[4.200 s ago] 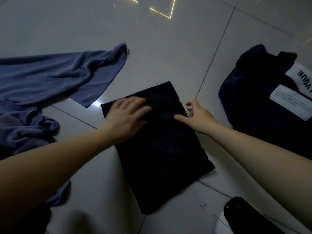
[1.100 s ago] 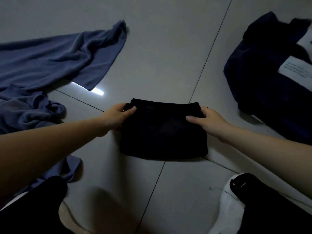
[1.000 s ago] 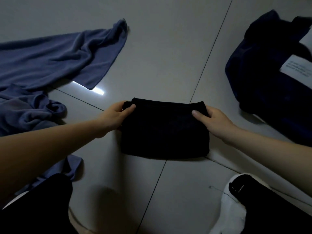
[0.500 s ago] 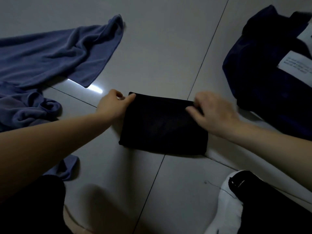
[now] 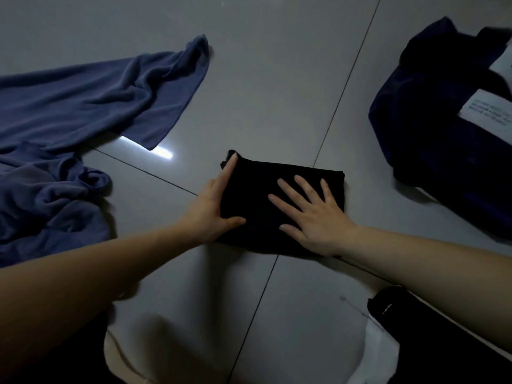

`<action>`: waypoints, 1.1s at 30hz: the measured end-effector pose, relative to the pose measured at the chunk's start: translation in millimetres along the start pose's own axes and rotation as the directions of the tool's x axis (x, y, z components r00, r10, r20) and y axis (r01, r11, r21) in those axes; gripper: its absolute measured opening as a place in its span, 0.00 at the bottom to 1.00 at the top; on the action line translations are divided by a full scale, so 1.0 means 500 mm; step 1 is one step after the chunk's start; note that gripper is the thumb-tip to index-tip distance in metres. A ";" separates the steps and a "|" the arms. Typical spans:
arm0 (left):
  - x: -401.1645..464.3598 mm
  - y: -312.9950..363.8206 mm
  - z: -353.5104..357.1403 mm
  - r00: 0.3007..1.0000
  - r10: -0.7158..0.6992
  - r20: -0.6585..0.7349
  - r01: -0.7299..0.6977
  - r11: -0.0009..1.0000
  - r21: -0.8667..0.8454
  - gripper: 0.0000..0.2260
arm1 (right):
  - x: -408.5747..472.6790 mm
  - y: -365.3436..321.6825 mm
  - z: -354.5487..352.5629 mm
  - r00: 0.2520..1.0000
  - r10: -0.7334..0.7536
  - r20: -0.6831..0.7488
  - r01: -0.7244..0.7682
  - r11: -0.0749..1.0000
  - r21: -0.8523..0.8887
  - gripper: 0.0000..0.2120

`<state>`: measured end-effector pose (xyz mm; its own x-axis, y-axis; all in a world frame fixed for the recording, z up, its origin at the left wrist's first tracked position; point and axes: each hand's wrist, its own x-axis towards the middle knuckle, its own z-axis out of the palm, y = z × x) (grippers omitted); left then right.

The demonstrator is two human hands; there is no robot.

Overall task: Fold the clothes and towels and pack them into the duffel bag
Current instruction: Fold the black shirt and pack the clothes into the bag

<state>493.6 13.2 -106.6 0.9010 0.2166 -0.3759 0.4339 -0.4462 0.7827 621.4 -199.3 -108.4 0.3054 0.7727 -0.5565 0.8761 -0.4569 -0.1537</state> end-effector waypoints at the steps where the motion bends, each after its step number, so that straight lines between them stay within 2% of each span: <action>1: 0.002 0.004 -0.004 0.999 -0.037 0.004 0.037 0.999 -0.039 0.49 | 0.002 -0.002 0.003 1.000 0.010 -0.021 -0.010 1.000 0.010 0.37; 3: 0.005 0.022 -0.013 0.994 -0.108 0.016 0.109 0.963 -0.247 0.42 | 0.009 -0.008 0.000 0.999 0.041 -0.036 -0.040 0.999 0.023 0.38; 5: 0.007 0.056 -0.028 0.980 -0.183 0.080 0.199 0.858 -0.473 0.33 | 0.016 -0.010 -0.008 0.998 0.046 -0.042 -0.044 0.998 0.045 0.37; 6: 0.008 0.073 -0.036 0.975 -0.194 0.109 0.223 0.819 -0.528 0.31 | 0.023 -0.011 -0.016 0.998 0.028 -0.051 -0.024 0.997 0.077 0.36; 7: 0.009 0.089 -0.042 0.975 -0.186 0.119 0.221 0.824 -0.521 0.30 | 0.029 -0.012 -0.025 0.997 0.009 -0.075 0.002 0.989 0.146 0.36; 9: 0.009 0.125 -0.055 0.986 -0.147 0.083 0.168 0.890 -0.424 0.29 | 0.033 -0.011 -0.046 0.970 0.047 -0.238 0.059 0.905 0.421 0.28; 11: 0.014 0.155 -0.054 0.994 -0.105 0.019 0.106 0.950 -0.295 0.28 | 0.017 0.006 -0.066 0.867 0.259 -0.425 0.063 0.790 0.610 0.19; 12: 0.018 0.167 -0.048 0.997 -0.077 0.002 0.075 0.966 -0.249 0.28 | 0.001 0.018 -0.074 0.817 0.380 -0.433 0.018 0.734 0.678 0.15; 13: 0.023 0.177 -0.037 0.999 -0.039 -0.004 0.037 0.977 -0.212 0.29 | -0.017 0.029 -0.077 0.801 0.484 -0.353 -0.054 0.645 0.762 0.11; 14: 0.028 0.188 -0.024 1.000 -0.002 0.001 0.002 0.984 -0.176 0.29 | -0.036 0.037 -0.075 0.813 0.545 -0.204 -0.121 0.501 0.857 0.09; 16: 0.036 0.205 0.014 0.995 0.085 0.052 -0.082 0.994 -0.068 0.30 | -0.071 0.041 -0.066 0.847 0.500 0.182 -0.242 0.057 0.969 0.08; 17: 0.040 0.211 0.038 0.986 0.130 0.104 -0.132 0.991 0.016 0.30 | -0.085 0.041 -0.059 0.846 0.439 0.301 -0.271 -0.132 0.954 0.09; 18: 0.041 0.215 0.063 0.972 0.161 0.173 -0.180 0.979 0.099 0.30 | -0.092 0.044 -0.049 0.848 0.401 0.348 -0.269 -0.241 0.933 0.10; 19: 0.041 0.211 0.088 0.949 0.178 0.259 -0.223 0.962 0.156 0.30 | -0.094 0.052 -0.039 0.850 0.388 0.357 -0.252 -0.295 0.922 0.12; 21: 0.038 0.197 0.121 0.903 0.213 0.373 -0.318 0.916 0.246 0.28 | -0.090 0.074 -0.031 0.850 0.378 0.368 -0.236 -0.350 0.906 0.15; 23: 0.029 0.181 0.125 0.885 0.307 0.350 -0.420 0.850 0.318 0.22 | -0.087 0.091 -0.033 0.846 0.360 0.394 -0.273 -0.341 0.899 0.18; 25: 0.032 0.159 0.121 0.867 0.409 0.284 -0.497 0.743 0.448 0.18 | -0.085 0.100 -0.034 0.862 0.337 0.379 -0.283 -0.300 0.911 0.18; 27: 0.047 0.120 0.124 0.825 0.459 0.331 -0.562 0.603 0.566 0.21 | -0.085 0.096 -0.033 0.875 0.334 0.351 -0.276 -0.251 0.928 0.11; 28: 0.053 0.107 0.132 0.826 0.432 0.362 -0.561 0.569 0.601 0.24 | -0.084 0.091 -0.032 0.874 0.342 0.344 -0.274 -0.237 0.932 0.09; 31: 0.056 0.097 0.170 0.855 0.347 0.386 -0.519 0.566 0.641 0.32 | -0.072 0.074 -0.023 0.847 0.407 0.342 -0.239 -0.284 0.929 0.11; 33: 0.056 0.101 0.191 0.871 0.339 0.355 -0.490 0.550 0.676 0.33 | -0.062 0.066 -0.019 0.806 0.475 0.352 -0.242 -0.279 0.929 0.09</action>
<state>540.8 -86.3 -124.9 0.9328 -0.2709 -0.2378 -0.2013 -0.9387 0.2797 644.5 -234.4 -88.7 0.5311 0.2508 -0.8094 -0.6647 -0.4691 -0.5815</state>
